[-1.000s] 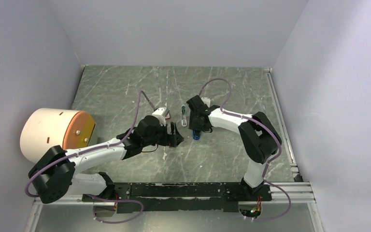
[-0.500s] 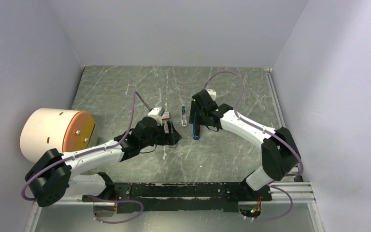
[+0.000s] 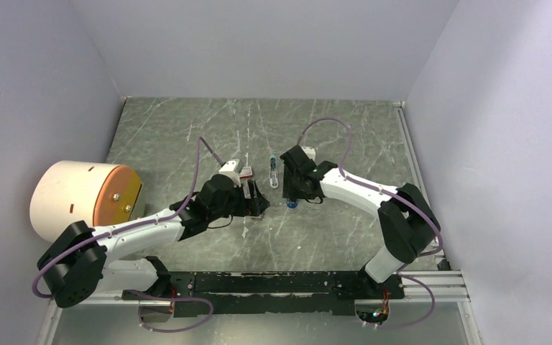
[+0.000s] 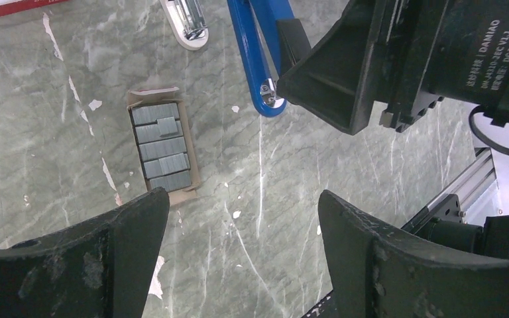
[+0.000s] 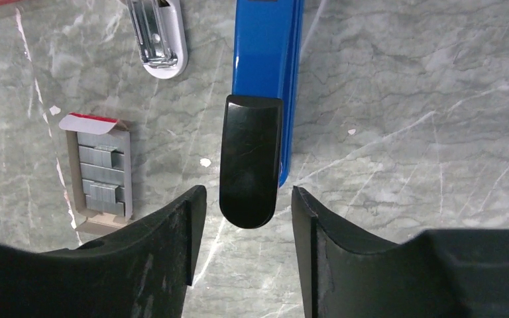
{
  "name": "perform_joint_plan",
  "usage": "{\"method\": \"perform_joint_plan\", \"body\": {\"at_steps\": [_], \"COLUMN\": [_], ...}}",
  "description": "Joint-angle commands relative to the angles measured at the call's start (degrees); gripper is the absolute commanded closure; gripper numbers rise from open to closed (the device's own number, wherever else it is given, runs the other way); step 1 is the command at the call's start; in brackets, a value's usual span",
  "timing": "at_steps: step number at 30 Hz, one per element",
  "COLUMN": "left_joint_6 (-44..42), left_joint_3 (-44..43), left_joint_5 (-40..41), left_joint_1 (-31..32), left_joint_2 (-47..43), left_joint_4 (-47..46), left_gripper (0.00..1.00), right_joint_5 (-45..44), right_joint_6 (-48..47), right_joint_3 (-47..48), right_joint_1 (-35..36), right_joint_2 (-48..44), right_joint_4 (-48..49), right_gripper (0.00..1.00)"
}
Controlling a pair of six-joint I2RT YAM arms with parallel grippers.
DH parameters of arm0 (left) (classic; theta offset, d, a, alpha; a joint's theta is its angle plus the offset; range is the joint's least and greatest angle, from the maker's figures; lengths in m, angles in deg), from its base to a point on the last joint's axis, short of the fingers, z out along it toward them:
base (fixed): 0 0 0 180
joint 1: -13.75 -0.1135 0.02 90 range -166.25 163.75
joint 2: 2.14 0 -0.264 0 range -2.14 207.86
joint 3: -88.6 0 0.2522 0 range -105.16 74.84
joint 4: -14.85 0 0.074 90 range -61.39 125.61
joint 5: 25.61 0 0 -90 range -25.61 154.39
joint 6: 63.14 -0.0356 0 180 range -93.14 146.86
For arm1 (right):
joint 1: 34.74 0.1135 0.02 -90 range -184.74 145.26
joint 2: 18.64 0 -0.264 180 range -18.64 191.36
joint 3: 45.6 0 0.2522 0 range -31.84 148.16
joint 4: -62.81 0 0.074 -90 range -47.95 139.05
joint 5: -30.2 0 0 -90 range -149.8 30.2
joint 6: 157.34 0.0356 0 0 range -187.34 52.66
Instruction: Load the staples into the stapler
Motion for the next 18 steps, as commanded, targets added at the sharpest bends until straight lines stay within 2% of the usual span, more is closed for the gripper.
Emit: {"method": "perform_joint_plan", "body": {"at_steps": [1,8,15,18], "left_joint_6": [0.5,0.6,0.3,0.4], "left_joint_3": [0.4,0.8,0.2,0.2], "left_joint_5": [0.4,0.3,0.0,-0.2], "left_joint_1": [-0.3,-0.3,-0.3,-0.3], "left_joint_2": [0.2,0.8,1.2,1.2], "left_joint_4": [-2.2,-2.3,-1.8,-1.9], "left_gripper": [0.13,0.13,0.13,0.13], "right_joint_5": [-0.8,-2.3,-0.9,-2.3], "right_joint_6": [1.2,2.2,3.0,3.4], "right_joint_3": [-0.1,-1.0,-1.0,-0.8], "right_joint_1": [0.5,0.5,0.6,0.6], "right_joint_2": [1.6,1.0,2.5,1.9], "right_joint_4": [0.2,2.1,4.0,3.9], "right_gripper": [0.48,0.57,0.59,0.70]}}
